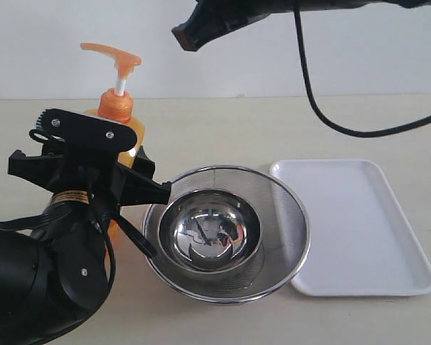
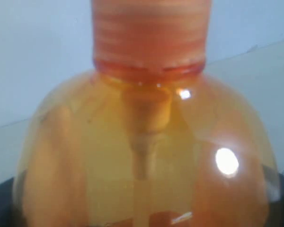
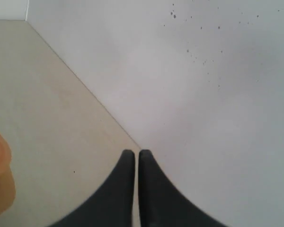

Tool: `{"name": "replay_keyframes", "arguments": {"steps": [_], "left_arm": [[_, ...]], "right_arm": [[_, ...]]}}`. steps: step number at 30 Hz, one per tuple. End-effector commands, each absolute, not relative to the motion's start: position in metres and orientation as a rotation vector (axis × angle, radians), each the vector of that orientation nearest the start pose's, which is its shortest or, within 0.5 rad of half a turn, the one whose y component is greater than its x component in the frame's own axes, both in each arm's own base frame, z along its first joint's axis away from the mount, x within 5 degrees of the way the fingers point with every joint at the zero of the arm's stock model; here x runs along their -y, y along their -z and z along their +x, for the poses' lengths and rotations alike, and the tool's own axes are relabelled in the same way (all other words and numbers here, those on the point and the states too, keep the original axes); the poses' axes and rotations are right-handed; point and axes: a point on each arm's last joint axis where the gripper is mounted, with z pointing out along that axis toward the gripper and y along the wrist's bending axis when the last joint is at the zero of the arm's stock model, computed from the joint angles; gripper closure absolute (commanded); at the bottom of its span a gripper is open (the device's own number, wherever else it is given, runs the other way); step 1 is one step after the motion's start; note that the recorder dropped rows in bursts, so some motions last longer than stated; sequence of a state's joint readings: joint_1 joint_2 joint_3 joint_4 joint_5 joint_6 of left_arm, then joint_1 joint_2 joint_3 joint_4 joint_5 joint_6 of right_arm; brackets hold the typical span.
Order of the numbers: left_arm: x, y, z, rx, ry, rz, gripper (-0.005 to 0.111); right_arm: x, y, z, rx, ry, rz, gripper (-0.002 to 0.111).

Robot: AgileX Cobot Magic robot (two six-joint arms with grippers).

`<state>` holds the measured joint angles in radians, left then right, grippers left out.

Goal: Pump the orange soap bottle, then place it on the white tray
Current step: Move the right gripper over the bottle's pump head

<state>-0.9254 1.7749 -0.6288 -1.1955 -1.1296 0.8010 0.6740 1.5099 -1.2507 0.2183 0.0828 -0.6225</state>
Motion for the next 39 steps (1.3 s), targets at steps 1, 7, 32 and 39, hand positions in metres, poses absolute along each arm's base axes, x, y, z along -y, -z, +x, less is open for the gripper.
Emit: {"name": "replay_keyframes", "arguments": {"steps": [1,7,32,39], "left_arm": [[0.182,-0.175,0.233,-1.700,-0.316,0.182,0.102],[0.182,-0.175,0.233,-1.700,-0.316,0.182,0.102],[0.182,-0.175,0.233,-1.701,-0.317,0.180,0.102],[0.182,-0.175,0.233,-1.701,-0.317,0.180,0.102]], "right_arm": [[-0.242,-0.372,0.279,-1.497,-0.197,-1.008,0.108],[-0.274,-0.371,0.279,-1.468,-0.203,-1.139,0.108],[-0.328,-0.362,0.290,-1.504,-0.327,-1.505,0.108],[-0.326,-0.356,0.285,-1.546,-0.346,-1.589,0.108]]}}
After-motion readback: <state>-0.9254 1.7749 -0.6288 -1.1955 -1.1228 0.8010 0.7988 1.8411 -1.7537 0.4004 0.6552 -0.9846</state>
